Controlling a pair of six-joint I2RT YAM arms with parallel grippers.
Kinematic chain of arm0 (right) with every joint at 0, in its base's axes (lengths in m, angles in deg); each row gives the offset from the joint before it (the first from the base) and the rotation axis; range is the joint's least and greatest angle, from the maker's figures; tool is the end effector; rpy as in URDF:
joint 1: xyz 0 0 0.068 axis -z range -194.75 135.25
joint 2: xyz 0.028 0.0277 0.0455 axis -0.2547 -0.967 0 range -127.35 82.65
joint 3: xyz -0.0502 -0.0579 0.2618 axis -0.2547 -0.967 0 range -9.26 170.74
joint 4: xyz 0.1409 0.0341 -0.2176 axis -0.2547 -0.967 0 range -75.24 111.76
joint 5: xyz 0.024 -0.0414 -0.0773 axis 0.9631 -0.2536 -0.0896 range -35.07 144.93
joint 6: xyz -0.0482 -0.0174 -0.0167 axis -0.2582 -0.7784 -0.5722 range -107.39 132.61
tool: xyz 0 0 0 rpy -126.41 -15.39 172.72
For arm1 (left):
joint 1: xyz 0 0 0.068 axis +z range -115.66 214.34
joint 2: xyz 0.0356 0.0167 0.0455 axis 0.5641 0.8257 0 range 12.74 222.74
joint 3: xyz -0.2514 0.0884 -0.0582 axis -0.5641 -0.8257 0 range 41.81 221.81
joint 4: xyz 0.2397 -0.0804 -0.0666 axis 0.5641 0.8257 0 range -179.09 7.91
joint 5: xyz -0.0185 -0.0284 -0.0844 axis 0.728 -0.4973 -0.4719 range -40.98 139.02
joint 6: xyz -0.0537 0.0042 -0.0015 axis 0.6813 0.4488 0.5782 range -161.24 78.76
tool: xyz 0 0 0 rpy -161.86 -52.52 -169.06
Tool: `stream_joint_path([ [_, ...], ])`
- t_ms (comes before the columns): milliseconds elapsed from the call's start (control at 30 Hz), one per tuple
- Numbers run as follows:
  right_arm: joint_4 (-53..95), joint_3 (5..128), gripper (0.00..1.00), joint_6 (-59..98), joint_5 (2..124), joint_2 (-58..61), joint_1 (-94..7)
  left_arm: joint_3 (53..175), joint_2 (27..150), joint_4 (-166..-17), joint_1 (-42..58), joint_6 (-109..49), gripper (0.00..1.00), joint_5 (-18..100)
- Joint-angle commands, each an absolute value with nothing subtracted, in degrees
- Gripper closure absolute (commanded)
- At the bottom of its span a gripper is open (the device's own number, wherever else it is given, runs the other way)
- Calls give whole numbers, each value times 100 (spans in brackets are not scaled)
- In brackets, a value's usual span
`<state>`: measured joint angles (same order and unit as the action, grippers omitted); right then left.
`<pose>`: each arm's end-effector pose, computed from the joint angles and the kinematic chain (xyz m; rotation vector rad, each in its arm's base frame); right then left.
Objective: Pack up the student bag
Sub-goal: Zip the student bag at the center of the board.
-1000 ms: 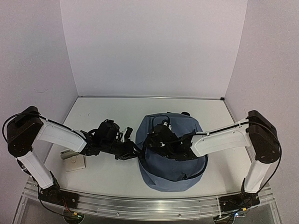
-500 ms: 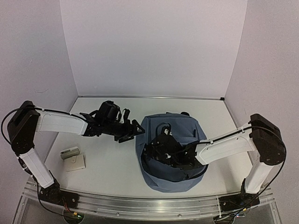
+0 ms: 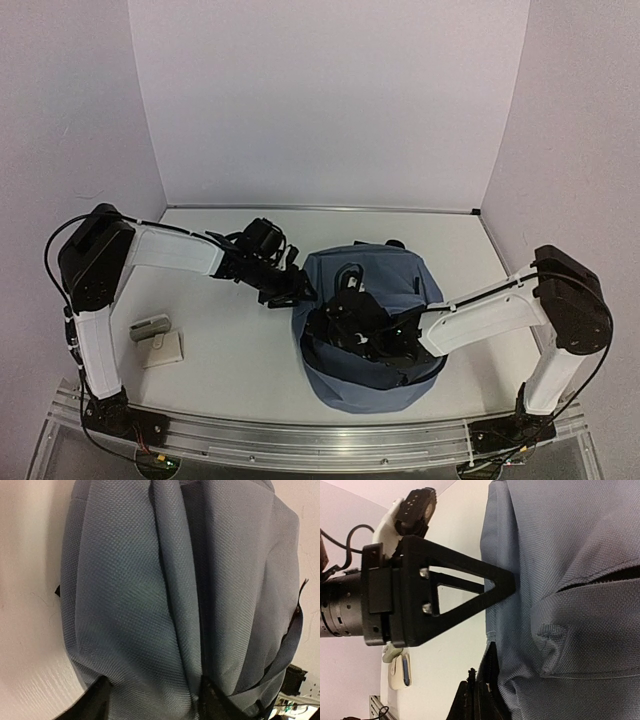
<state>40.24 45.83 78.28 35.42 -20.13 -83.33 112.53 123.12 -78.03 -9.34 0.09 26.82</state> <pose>0.1504 0.3508 0.1778 0.1679 2.2298 1.0540 0.2848 -0.2905 0.1679 0.2443 2.6951 -1.0414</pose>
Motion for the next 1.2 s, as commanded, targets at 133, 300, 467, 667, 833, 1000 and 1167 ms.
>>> stream_joint_path([
  [133,4274,4537,100,7511,3876,-1525,-8528,11470,12491,-7932,-937,61,98,2763],
  [300,4070,4492,100,7497,4075,-1325,-8706,11339,12421,-8195,-864,204,100,2977],
  [467,3658,4421,100,7550,4082,-1033,-8892,11081,12236,-8598,-609,199,100,2996],
  [667,3272,4289,100,7690,4291,-771,-8989,11245,12214,-8667,-380,-318,100,2905],
  [833,3053,4082,100,7911,4442,-607,-9033,11437,12284,-8757,-81,-679,100,2809],
  [1000,3022,3821,100,8096,4633,-366,-9073,11651,12476,-9079,234,-853,100,2513],
  [1167,2986,3668,100,8165,4823,-213,-9100,12167,12828,-9029,372,-1058,100,2273],
])
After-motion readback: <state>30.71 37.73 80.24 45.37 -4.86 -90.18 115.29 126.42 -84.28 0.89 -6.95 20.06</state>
